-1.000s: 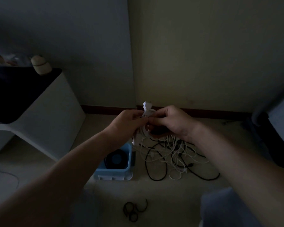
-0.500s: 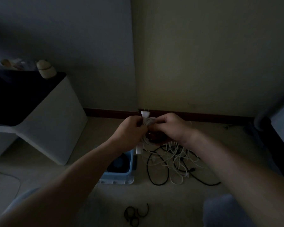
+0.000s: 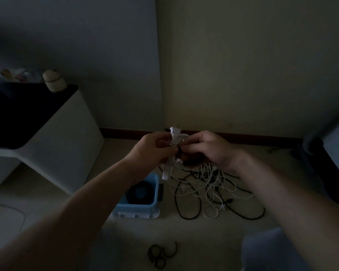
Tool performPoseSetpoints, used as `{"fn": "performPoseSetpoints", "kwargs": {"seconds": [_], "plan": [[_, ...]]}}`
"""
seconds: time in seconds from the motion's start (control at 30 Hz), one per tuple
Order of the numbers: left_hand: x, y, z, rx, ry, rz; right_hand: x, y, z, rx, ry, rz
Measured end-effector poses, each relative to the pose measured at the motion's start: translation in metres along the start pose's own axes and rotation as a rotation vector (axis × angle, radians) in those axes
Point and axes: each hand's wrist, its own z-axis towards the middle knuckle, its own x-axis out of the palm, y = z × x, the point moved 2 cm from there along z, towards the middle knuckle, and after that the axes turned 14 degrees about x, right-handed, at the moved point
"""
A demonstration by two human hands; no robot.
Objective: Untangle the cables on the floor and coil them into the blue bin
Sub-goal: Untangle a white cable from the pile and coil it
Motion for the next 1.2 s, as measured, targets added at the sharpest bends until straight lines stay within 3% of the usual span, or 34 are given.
{"fn": "performPoseSetpoints", "kwargs": {"seconds": [0.27, 0.5, 0.8, 1.2], "plan": [[-0.005, 0.008, -0.001, -0.011, -0.010, 0.097, 0.002, 0.000, -0.001, 0.069, 0.048, -0.044], [-0.008, 0.011, 0.002, -0.047, -0.126, 0.196, 0.001, 0.001, -0.002, 0.062, 0.077, -0.024], [-0.007, 0.006, 0.002, 0.020, -0.140, 0.217, 0.005, -0.005, 0.005, -0.045, -0.030, -0.039], [-0.001, 0.003, 0.000, 0.128, -0.186, 0.209, 0.010, -0.006, 0.005, -0.088, -0.095, 0.124]]}}
